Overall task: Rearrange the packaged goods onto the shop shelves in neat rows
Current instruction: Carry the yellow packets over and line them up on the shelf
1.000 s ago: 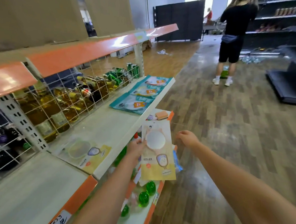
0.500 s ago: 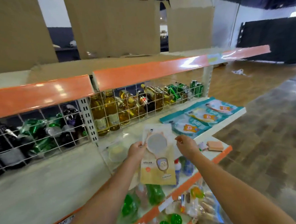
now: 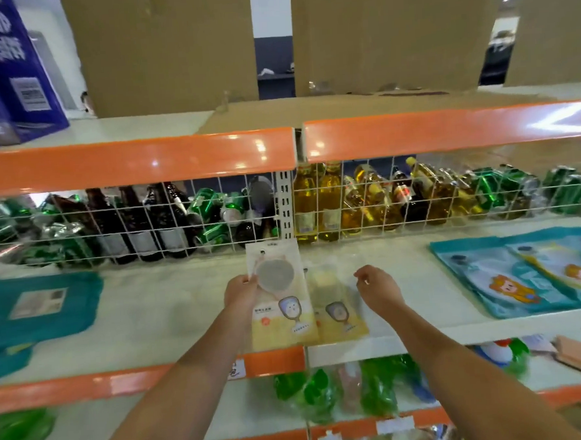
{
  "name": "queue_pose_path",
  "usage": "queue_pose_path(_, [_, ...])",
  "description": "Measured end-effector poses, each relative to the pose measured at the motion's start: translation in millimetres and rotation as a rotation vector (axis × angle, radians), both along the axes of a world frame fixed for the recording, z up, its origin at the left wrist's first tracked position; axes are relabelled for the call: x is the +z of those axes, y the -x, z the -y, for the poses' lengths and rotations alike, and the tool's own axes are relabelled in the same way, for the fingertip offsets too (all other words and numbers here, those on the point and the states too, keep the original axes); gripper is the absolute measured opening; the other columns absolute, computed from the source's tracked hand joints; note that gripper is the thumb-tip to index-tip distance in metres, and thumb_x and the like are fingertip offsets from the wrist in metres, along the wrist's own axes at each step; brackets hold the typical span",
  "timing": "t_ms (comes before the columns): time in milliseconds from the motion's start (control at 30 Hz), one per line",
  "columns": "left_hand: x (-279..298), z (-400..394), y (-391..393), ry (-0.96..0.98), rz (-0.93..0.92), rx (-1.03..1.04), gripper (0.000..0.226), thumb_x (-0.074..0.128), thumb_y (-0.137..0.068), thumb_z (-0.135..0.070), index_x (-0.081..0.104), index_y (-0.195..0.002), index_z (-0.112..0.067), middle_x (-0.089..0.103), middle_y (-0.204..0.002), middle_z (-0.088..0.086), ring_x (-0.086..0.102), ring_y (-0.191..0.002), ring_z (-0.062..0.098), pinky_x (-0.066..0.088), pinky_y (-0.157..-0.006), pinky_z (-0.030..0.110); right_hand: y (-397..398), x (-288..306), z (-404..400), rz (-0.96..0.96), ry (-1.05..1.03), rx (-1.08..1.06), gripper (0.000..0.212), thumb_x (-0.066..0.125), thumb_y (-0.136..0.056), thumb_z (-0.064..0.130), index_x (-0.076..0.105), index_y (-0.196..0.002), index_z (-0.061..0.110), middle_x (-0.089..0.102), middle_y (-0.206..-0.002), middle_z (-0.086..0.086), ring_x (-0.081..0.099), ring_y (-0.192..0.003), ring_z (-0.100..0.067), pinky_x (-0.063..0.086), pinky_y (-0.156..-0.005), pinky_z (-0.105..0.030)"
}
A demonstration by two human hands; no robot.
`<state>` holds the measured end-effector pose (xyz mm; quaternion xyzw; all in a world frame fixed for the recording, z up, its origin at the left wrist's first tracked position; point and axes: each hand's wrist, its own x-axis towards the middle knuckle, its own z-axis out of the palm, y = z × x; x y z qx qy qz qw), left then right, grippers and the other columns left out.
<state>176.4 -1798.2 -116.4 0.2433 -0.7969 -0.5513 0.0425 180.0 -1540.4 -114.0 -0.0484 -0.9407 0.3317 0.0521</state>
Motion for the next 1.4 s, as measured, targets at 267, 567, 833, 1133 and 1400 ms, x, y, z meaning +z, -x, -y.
queue_pose_path(267, [-15.4,37.5,-2.9,0.156,0.115,0.037,0.029,0.052,-0.095,-0.024,0.068,-0.100,0.000,0.068,-0.101,0.019,0.064,-0.096,0.034,0.042,-0.069,0.033,12.9,-18.3,31.4,0.036,-0.058,0.044,0.030,0.046,-0.092,0.015,0.060,-0.118,0.015,0.061,-0.119,-0.007,0.055,-0.109,-0.025,0.046,-0.089,-0.032])
queue_pose_path(567, [-15.3,27.9,-9.0,0.390,0.092,-0.118,0.024,0.045,-0.095,-0.025,0.061,-0.092,-0.007,0.065,-0.102,0.017,0.059,-0.086,0.031,0.032,-0.062,0.027,12.1,-21.1,36.7,0.052,-0.155,0.042,0.032,0.045,-0.092,0.015,0.058,-0.122,0.015,0.058,-0.120,-0.008,0.051,-0.112,-0.025,0.044,-0.091,-0.033])
queue_pose_path(833, [-25.3,34.3,-11.4,0.616,0.137,-0.240,0.042,0.047,-0.094,-0.041,0.055,-0.129,-0.022,0.048,-0.127,0.011,0.046,-0.119,0.028,0.044,-0.091,0.036,1.5,-23.1,38.5,0.048,-0.242,0.070,0.032,0.043,-0.093,0.017,0.056,-0.122,0.014,0.056,-0.121,-0.008,0.050,-0.113,-0.025,0.043,-0.091,-0.033])
queue_pose_path(1133, [-25.3,34.3,-10.3,0.786,0.168,-0.300,0.040,0.040,-0.098,-0.041,0.054,-0.123,-0.013,0.048,-0.125,0.012,0.046,-0.117,0.027,0.045,-0.090,0.036,-2.8,-20.2,43.3,0.054,-0.337,0.056,0.033,0.042,-0.095,0.022,0.051,-0.126,0.017,0.052,-0.127,-0.006,0.047,-0.116,-0.025,0.041,-0.094,-0.034])
queue_pose_path(1400, [-25.5,33.2,-8.1,0.892,0.166,-0.323,0.039,0.038,-0.100,-0.040,0.053,-0.124,-0.013,0.048,-0.128,0.010,0.045,-0.119,0.025,0.042,-0.093,0.035,-6.3,-27.6,50.0,0.081,-0.452,0.143,0.036,0.043,-0.096,0.028,0.043,-0.131,0.022,0.040,-0.142,0.001,0.034,-0.131,-0.022,0.032,-0.104,-0.033])
